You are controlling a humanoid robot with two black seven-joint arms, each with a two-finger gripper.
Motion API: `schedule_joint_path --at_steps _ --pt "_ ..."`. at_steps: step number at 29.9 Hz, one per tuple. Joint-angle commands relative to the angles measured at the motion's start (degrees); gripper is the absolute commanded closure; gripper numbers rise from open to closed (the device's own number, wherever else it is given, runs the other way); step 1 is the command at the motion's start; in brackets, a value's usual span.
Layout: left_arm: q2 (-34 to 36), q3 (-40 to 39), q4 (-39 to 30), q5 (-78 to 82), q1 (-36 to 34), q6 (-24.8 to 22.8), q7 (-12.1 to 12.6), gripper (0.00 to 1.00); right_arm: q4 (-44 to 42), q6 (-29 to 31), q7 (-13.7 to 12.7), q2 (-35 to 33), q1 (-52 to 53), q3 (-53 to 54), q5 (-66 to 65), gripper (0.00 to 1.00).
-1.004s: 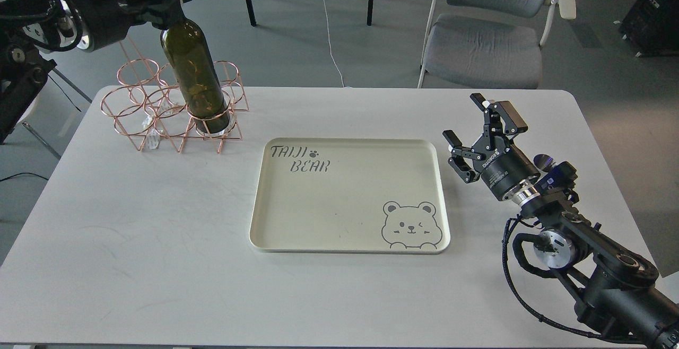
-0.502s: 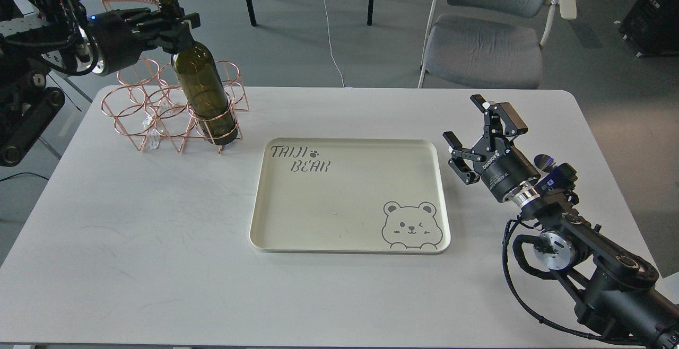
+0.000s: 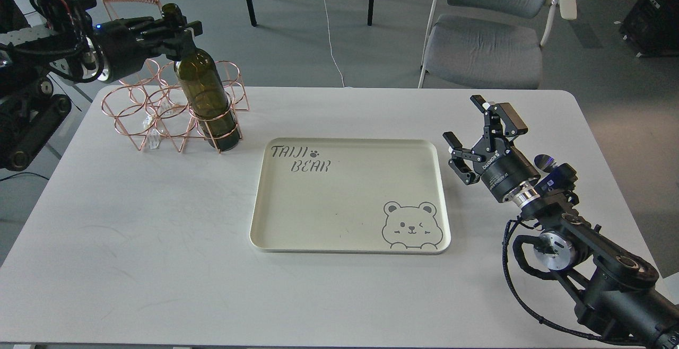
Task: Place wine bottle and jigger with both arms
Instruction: 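Lower the held bottle upright into a slot of the copper rack, then open the left gripper and withdraw it upward from the bottle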
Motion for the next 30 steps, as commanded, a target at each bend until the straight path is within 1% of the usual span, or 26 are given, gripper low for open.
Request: schedule_joint_path --at_steps 1,2,5,11,14,17,22,26,28,30 --pt "0.09 0.14 0.0 -0.08 0.0 -0.06 0.07 0.49 -0.01 0.0 0.0 0.07 0.03 0.08 -0.02 0.03" --pt "0.18 0.14 0.0 -0.08 0.0 -0.06 0.07 0.41 -0.01 0.0 0.0 -0.01 0.03 0.09 -0.02 0.03" --pt "0.09 0.14 -0.09 -0.25 -0.08 -0.06 0.07 0.25 0.08 0.0 0.0 -0.02 -0.06 0.0 -0.02 0.03" --pt "0.0 -0.12 -0.26 -0.34 -0.61 0.03 0.07 0.07 0.08 0.0 0.0 -0.02 0.03 0.09 -0.02 0.03" --pt "0.18 -0.3 -0.52 -0.34 -0.96 0.03 0.07 0.04 0.08 0.0 0.0 -0.02 0.03 0.09 -0.02 0.03" --pt "0.62 -0.39 -0.96 -0.34 -2.45 0.03 0.07 0.03 0.08 0.0 0.0 -0.02 0.03 0.09 -0.02 0.03" --pt "2.81 -0.48 -2.1 -1.22 -7.02 -0.49 0.07 0.03 0.08 0.0 0.0 -0.02 0.03 0.09 0.06 0.03" --pt "4.66 -0.3 -4.12 -6.39 -11.24 -1.28 0.07 0.03 0.08 0.0 0.0 -0.02 0.12 0.26 -0.02 0.03" --pt "5.18 -0.47 -5.79 -11.56 -12.91 -2.51 0.07 0.03 0.08 -0.08 0.09 0.07 0.29 0.35 -0.02 0.03" --pt "5.27 -0.48 -8.07 -18.41 -13.44 -2.52 0.07 0.03 0.08 -0.09 0.52 0.16 0.47 0.87 0.06 0.03"
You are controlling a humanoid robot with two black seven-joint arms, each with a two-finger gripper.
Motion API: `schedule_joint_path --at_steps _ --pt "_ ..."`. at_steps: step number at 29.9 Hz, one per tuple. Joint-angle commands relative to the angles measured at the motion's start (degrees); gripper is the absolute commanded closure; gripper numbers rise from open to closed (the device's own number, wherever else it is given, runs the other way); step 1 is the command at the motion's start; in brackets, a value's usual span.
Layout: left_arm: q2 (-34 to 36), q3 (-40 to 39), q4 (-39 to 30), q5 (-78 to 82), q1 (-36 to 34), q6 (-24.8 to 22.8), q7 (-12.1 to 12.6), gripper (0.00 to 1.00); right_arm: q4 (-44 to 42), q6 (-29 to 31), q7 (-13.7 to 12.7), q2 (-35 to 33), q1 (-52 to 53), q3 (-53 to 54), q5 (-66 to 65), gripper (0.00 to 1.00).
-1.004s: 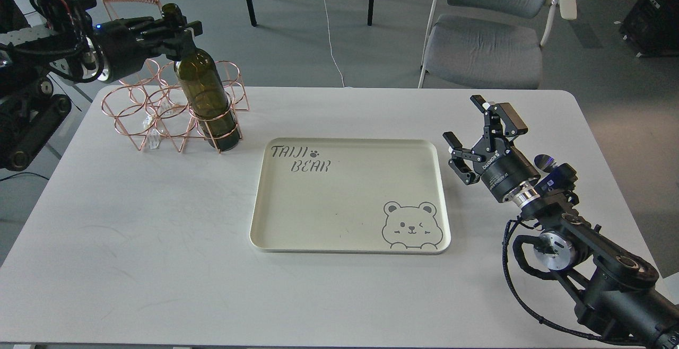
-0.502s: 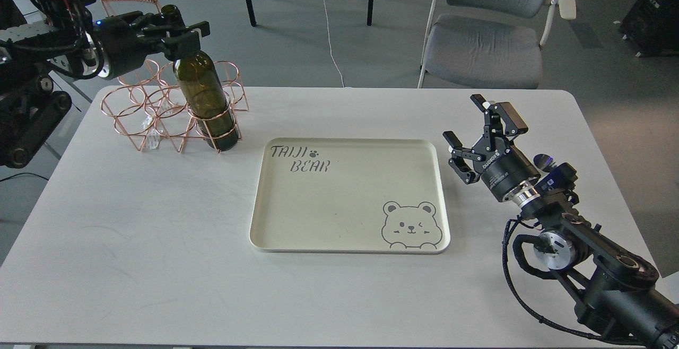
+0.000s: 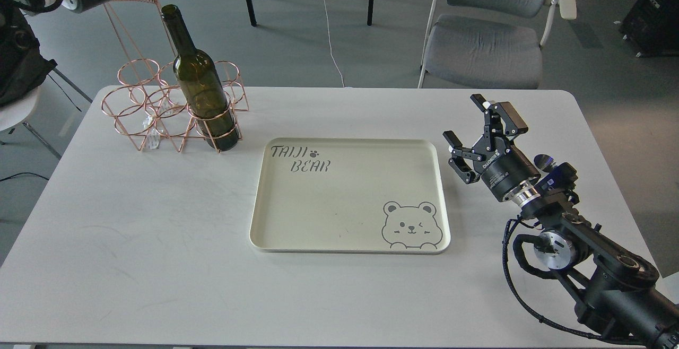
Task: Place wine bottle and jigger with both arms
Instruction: 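Open the left gripper and withdraw it upward from the bottle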
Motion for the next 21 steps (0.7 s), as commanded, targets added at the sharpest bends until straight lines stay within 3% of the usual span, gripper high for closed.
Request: schedule_joint_path --at_steps 1,6,11,21 --pt "0.26 -0.13 -3.87 -12.06 -1.23 -0.34 -0.01 0.03 -0.01 -0.05 0.69 0.34 0.24 0.78 0.09 0.03" --pt "-0.53 0.39 -12.21 -37.71 -0.18 -0.25 -0.01 0.02 0.34 -0.05 1.22 1.04 0.33 1.92 0.18 0.03" --pt "-4.39 -0.22 -16.88 -58.92 7.45 -0.34 -0.01 0.02 0.52 -0.05 1.48 1.4 0.33 3.33 0.44 0.03" --pt "-11.6 -6.45 -23.3 -61.58 28.46 -1.05 -0.01 0.02 0.26 -2.33 1.4 1.4 0.59 3.59 0.7 0.03"
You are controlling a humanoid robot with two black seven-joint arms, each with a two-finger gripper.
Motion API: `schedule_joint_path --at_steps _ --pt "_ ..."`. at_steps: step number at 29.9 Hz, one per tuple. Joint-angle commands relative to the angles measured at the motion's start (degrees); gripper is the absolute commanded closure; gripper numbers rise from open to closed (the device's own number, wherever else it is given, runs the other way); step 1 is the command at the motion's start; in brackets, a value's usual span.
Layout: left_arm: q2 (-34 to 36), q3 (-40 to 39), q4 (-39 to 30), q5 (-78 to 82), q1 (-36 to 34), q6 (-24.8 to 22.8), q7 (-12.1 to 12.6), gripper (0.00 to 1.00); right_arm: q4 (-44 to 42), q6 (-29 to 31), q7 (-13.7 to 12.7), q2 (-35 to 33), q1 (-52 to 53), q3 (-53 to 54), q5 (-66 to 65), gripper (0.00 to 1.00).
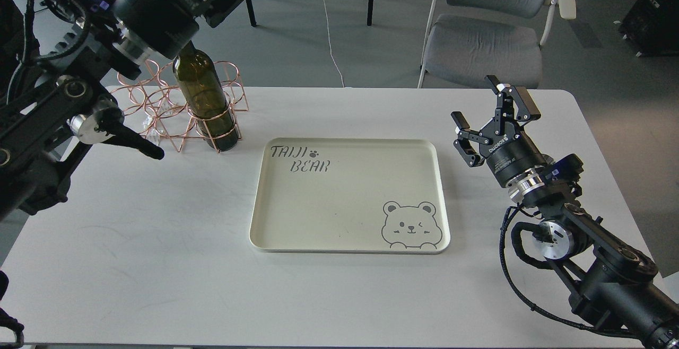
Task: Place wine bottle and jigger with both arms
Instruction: 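Open the left gripper and withdraw it upward from the bottle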
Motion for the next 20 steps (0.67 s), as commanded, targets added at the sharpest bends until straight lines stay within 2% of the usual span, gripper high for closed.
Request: schedule_joint_path --at_steps 1,7,11,12,14,20 --pt "-3.28 -2.99 -0.54 -0.13 7.51 -0.07 -0.01 0.02 -0.25 -0.72 -0.1 -0.09 0.09 -0.08 0.13 0.03" --pt "-7.15 -6.95 -0.54 -1.62 19.2 -2.35 0.47 0.02 -0.25 -0.81 -0.02 -0.09 -0.26 0.01 0.31 0.03" --pt "-10.13 -9.67 0.33 -2.94 24.75 -2.09 4.86 0.02 -0.16 -0.81 0.07 -0.09 -0.44 0.01 0.31 0.03" --pt "-10.92 -10.55 0.6 -3.12 25.71 -2.0 6.18 0.02 -0.16 -0.72 -0.01 -0.09 -0.44 0.01 0.31 0.03" --pt "-11.89 -11.61 1.3 -3.21 27.3 -1.91 7.24 0.02 -0.16 -0.72 -0.01 -0.09 -0.44 0.01 0.31 0.03" --pt "-13.21 -11.78 3.5 -3.29 28.36 -1.12 7.42 0.02 0.02 -0.72 0.07 0.0 -0.44 0.09 0.31 0.03"
